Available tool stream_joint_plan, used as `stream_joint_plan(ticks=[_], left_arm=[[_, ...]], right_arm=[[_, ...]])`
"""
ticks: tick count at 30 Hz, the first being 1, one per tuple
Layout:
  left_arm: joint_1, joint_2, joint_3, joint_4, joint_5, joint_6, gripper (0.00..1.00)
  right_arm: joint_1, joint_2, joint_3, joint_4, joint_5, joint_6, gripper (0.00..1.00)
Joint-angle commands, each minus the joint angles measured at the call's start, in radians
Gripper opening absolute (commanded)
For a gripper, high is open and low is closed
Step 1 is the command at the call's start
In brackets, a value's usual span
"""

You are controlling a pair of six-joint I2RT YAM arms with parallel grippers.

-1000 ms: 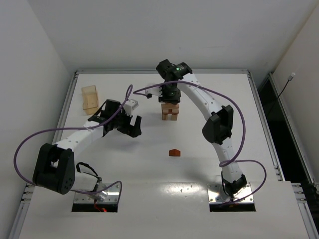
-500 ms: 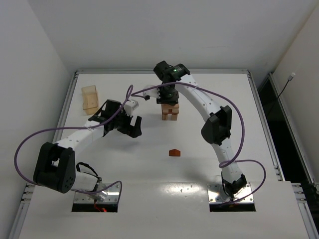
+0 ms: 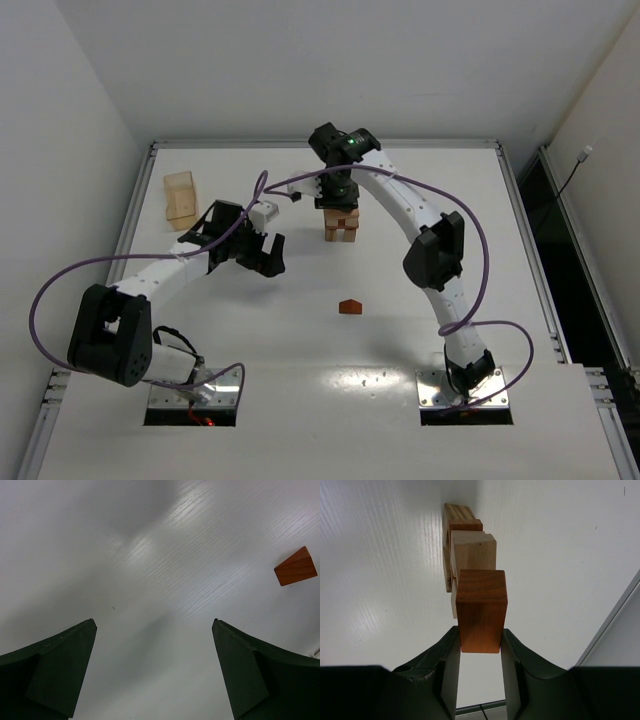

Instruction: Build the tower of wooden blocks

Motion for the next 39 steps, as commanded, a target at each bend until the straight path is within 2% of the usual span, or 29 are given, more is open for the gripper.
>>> stream_joint_plan(ticks=[1, 8, 17, 20, 21, 24, 27, 33, 39], left_arm=[[0.010, 0.009, 0.009, 0.028, 0.023, -0.015, 1.00], [0.010, 0.018, 0.009, 0.028, 0.032, -0.015, 1.00], [0.010, 0.027, 0.009, 0.028, 0.032, -0.006, 1.00], [0.010, 0.027, 0.009, 0.028, 0.041, -0.006, 1.00], [0.010, 0.027, 0.009, 0.028, 0.041, -0.006, 1.00], [0.010, 0.027, 0.009, 0.028, 0.041, -0.006, 1.00], [0.010, 0.027, 0.009, 0.028, 0.041, -0.006, 1.00], [0.019, -0.017, -0.002, 0.028, 0.009, -0.015, 1.00], [0.050, -0.109, -0.071, 0.060, -0.025, -0.033, 1.00]], right_arm=[[0.004, 0.010, 0.032, -0.052, 0.009, 0.011, 0.25], [0.004, 0.010, 0.042, -0.052, 0.009, 0.011, 0.35], [0.004, 0.019, 0.051, -0.052, 0.009, 0.011, 0.41], [0.004, 0.019, 0.060, -0.052, 0.009, 0.021, 0.51], [0.004, 0.010, 0.060, -0.052, 0.009, 0.021, 0.58], [0.004, -0.008, 0.071, -0.043, -0.001, 0.031, 0.71], [0.004, -0.037, 0.080, -0.043, -0.001, 0.041, 0.77], [-0.005, -0.119, 0.042, -0.043, -0.036, 0.041, 0.80], [-0.033, -0.275, -0.064, -0.023, -0.054, 0.070, 0.80]])
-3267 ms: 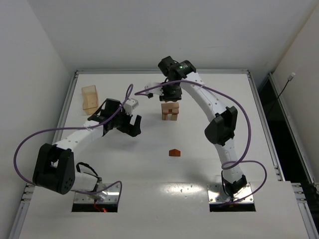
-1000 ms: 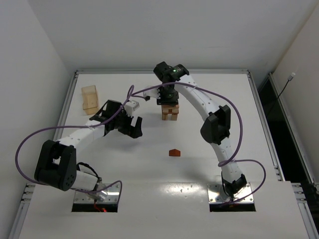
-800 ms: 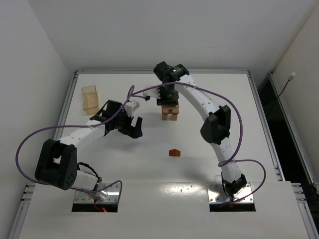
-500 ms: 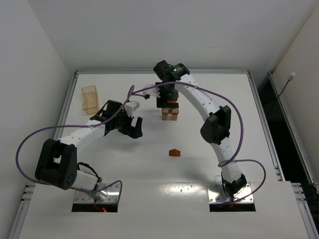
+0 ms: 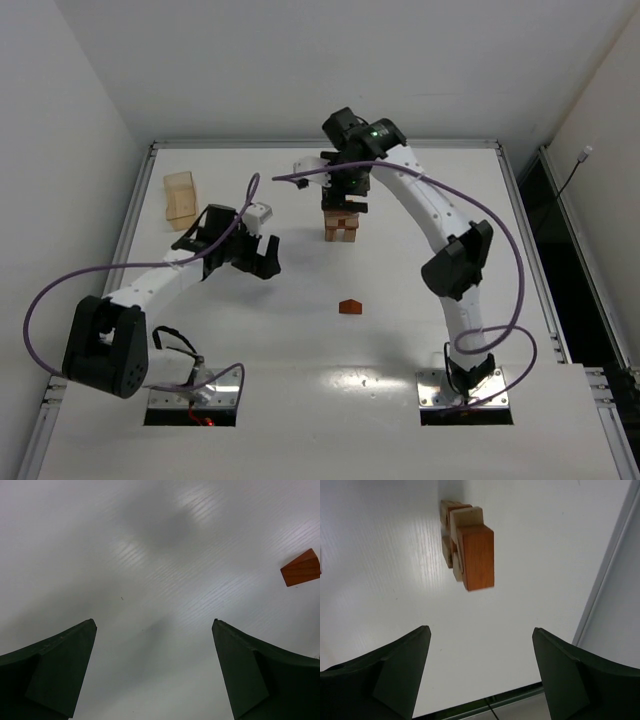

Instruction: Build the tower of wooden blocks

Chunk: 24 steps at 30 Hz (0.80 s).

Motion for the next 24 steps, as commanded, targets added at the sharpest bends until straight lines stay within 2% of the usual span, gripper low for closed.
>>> stream_joint_plan(ticks=[1, 6, 9, 12, 15, 17, 19, 22, 23, 24], left_arm=[[0.030, -0.084, -0.044, 0.054, -0.017, -0.027, 1.00], [0.039, -0.166, -0.074, 0.054, -0.026, -0.018, 1.00], [0.001, -0.179, -0.074, 0.018, -0.014, 0.013, 1.00], [-0.094, -0.179, -0.047, -0.015, 0.015, 0.065, 1.00], [-0.216, -0.179, -0.025, -0.047, 0.129, 0.172, 1.00], [-0.327, -0.167, -0.016, -0.047, 0.149, 0.243, 1.00], [-0.388, -0.138, -0.007, -0.071, 0.149, 0.302, 0.95], [-0.491, -0.078, 0.002, -0.061, 0.099, 0.446, 0.83], [-0.503, -0.062, 0.002, -0.061, 0.088, 0.474, 0.75], [-0.514, -0.046, 0.002, -0.044, 0.077, 0.499, 0.72]], right_arm=[[-0.031, -0.155, -0.054, -0.010, -0.023, 0.049, 0.80], [-0.071, -0.325, -0.241, 0.040, 0.006, 0.116, 0.81], [-0.152, -0.392, -0.350, 0.056, -0.018, 0.148, 0.81], [-0.287, -0.483, -0.454, 0.093, -0.115, 0.178, 0.81], [-0.444, -0.561, -0.541, 0.135, -0.245, 0.214, 0.81], [-0.549, -0.616, -0.634, 0.175, -0.346, 0.248, 0.81], [-0.591, -0.647, -0.694, 0.221, -0.393, 0.265, 0.81], [-0.627, -0.704, -0.823, 0.289, -0.466, 0.332, 0.81], [-0.640, -0.713, -0.840, 0.306, -0.477, 0.348, 0.81], [-0.653, -0.722, -0.854, 0.317, -0.494, 0.359, 0.81]])
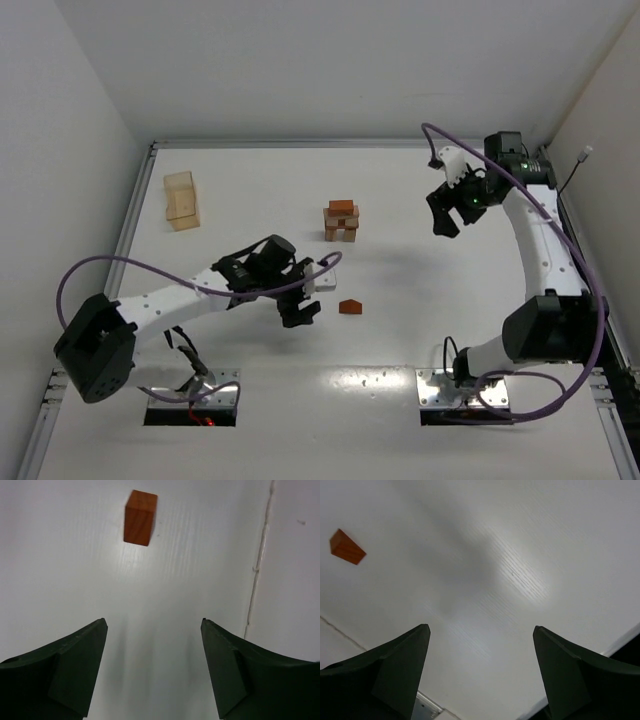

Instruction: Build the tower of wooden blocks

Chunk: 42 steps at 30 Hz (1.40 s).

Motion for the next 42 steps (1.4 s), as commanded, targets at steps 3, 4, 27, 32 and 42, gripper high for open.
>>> stream_joint_plan(ticks=[3, 4, 27, 32, 42], left_arm=[[-0.071, 0.120, 0.074, 0.027, 0.003, 0.267, 0.64], [-0.071, 0.148, 0.091, 0.036, 0.013, 0.287, 0.62], [-0.153, 0.452, 0.275, 0.077, 0.108, 0.332, 0.69], [-0.153, 0.484, 0.275, 0.154, 0.089, 0.292, 0.71], [-0.162, 0.557, 0.341, 0.188, 0.067, 0.246, 0.68]], right_arm=[[-0.046, -0.070, -0.068, 0.132, -0.204, 0.125, 0.81], [-0.073, -0.070, -0.068, 0.132, -0.235, 0.125, 0.81], [-0.298, -0.024, -0.048, 0.060, -0.408, 0.107, 0.84], [-0.298, -0.024, -0.039, 0.060, -0.418, 0.107, 0.84], [-0.298, -0.015, -0.039, 0.060, -0.418, 0.107, 0.86]])
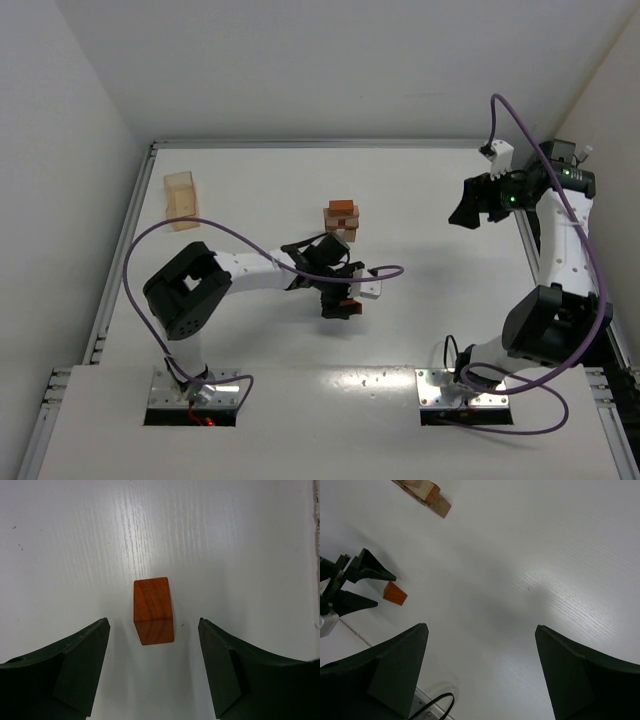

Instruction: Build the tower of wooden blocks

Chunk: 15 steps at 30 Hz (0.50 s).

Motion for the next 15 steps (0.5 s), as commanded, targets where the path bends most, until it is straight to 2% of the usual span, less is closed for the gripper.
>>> stream_joint_plan(ticks=[1, 5, 8, 12, 13, 15], left_arm=[[-0.016, 0.017, 0.042, 0.060, 0.024, -0.014, 0.68], [-0.025, 0.026, 0.033, 0.078, 0.024, -0.025, 0.65], [-0.025, 0.037, 0.033, 0.078, 0.013, -0.036, 0.59], [-0.034, 0.060, 0.042, 0.078, 0.001, -0.036, 0.43], [-0.034, 0.071, 0.042, 0.078, -0.008, -0.036, 0.36], [-0.034, 0.080, 0.042, 0.069, -0.022, -0.036, 0.35]], right_arm=[[-0.004, 0.009, 0.017, 0.006, -0.041, -0.007, 0.87], [-0.004, 0.009, 0.017, 0.006, -0.041, -0.007, 0.87], [-0.004, 0.018, 0.017, 0.006, -0.041, -0.007, 0.87], [-0.004, 0.028, 0.017, -0.004, -0.041, -0.007, 0.87], [-0.004, 0.028, 0.017, -0.004, -0.041, -0.007, 0.87], [-0.004, 0.037, 0.017, -0.004, -0.050, -0.016, 0.87]])
